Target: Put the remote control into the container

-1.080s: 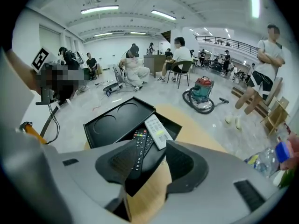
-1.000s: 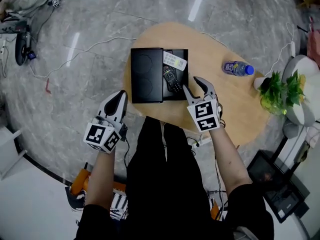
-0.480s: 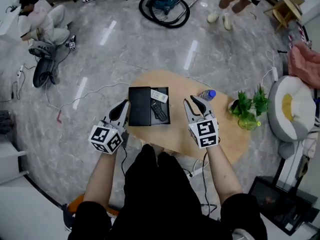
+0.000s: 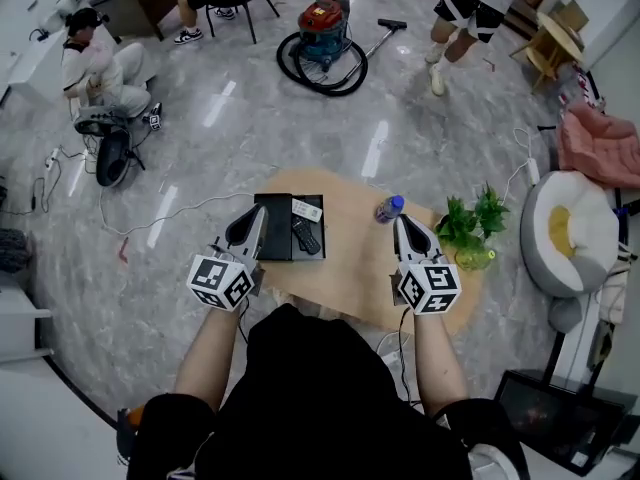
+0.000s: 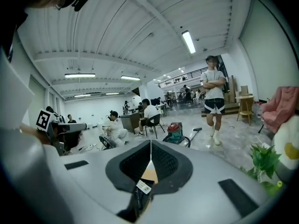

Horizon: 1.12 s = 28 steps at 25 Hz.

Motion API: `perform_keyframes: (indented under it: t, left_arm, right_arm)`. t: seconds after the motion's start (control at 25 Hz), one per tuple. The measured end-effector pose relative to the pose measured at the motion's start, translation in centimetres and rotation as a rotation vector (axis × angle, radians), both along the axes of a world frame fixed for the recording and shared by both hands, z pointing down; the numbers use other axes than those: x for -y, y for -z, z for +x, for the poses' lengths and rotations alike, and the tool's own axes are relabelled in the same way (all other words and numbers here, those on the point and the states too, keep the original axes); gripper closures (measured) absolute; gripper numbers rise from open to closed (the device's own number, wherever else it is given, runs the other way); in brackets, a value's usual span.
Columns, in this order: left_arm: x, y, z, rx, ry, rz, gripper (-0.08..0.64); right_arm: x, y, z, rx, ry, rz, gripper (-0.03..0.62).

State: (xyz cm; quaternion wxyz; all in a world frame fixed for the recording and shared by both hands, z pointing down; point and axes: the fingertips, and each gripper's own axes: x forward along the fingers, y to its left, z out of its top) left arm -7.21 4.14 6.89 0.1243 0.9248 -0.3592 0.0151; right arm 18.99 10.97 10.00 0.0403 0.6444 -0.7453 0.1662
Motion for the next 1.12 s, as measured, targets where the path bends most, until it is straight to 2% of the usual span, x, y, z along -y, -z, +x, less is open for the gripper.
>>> perform_keyframes:
  t: [0.16,0.32,0.56,0.68,0.84,1.12]
  left_arm:
    - [-1.5,3.4,1.3,-0.019,-0.037,0.091,0.554]
    - [-2.3,4.0,1.7,-0.004,-0.054,0.126,0.553]
    - [-1.3,4.7,3.3,-0.028,-0.066,0.132,0.553]
    - [-0.9,4.6,3.0,-0.033,-0.067,0.123,0.554]
    - [-0.4,4.2,2.3,-0.030,-0.063,0.108,0.553]
    - [0.4,4.1,2.2,-0.025,-0.078,0.099,0.552]
  right_arm:
    - [-0.9,1.0,-0.6,0.022,0.015,0.030,0.583]
    - [-1.4,2.6,-0.6,-0.034,0.024,0.083,0.583]
    - [-0.5,4.5,0.7,-0.041,0.015,0.127,0.583]
    - [-0.5,5.0,0.9,-0.035,0.010,0.137,0.584]
    - [-0.3,5.2,1.4,0.018,-0.010,0.140,0.584]
    - [-0.1,5.6,1.2,0.010,-0.020,0.145,0.584]
